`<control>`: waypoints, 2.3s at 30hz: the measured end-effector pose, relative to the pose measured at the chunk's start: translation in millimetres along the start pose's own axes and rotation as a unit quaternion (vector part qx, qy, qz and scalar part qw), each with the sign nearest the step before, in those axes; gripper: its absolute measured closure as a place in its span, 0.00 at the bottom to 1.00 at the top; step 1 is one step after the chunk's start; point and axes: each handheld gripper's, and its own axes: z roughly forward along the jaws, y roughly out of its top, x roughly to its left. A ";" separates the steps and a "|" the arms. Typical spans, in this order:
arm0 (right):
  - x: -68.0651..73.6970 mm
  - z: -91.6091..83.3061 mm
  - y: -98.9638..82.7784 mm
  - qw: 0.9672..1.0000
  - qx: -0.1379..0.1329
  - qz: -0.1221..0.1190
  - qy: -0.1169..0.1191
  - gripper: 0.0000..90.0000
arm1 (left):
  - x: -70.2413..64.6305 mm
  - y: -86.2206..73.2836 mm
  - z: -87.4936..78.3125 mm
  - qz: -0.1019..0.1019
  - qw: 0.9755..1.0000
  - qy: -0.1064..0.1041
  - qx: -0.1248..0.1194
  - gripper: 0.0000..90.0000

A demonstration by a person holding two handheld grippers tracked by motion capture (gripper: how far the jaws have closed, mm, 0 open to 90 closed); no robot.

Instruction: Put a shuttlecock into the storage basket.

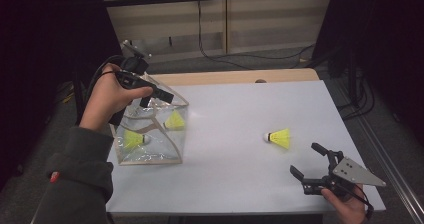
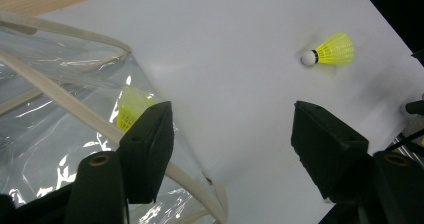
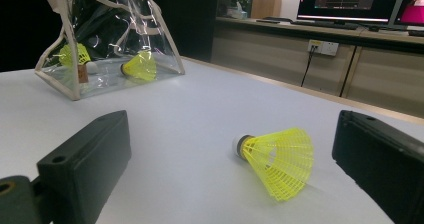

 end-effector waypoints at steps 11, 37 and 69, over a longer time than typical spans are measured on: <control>0.0 -0.3 0.2 1.000 0.000 0.000 -0.001 0.02 | -9.7 1.8 12.0 0.008 1.000 -0.008 0.001 0.28; 0.4 0.0 0.4 1.000 -0.002 -0.001 0.000 0.02 | -28.0 2.2 39.3 0.035 0.999 -0.017 -0.001 0.15; 0.7 0.4 0.0 1.000 0.000 0.001 0.001 0.02 | -39.3 -5.4 70.9 0.056 0.998 -0.022 -0.002 0.11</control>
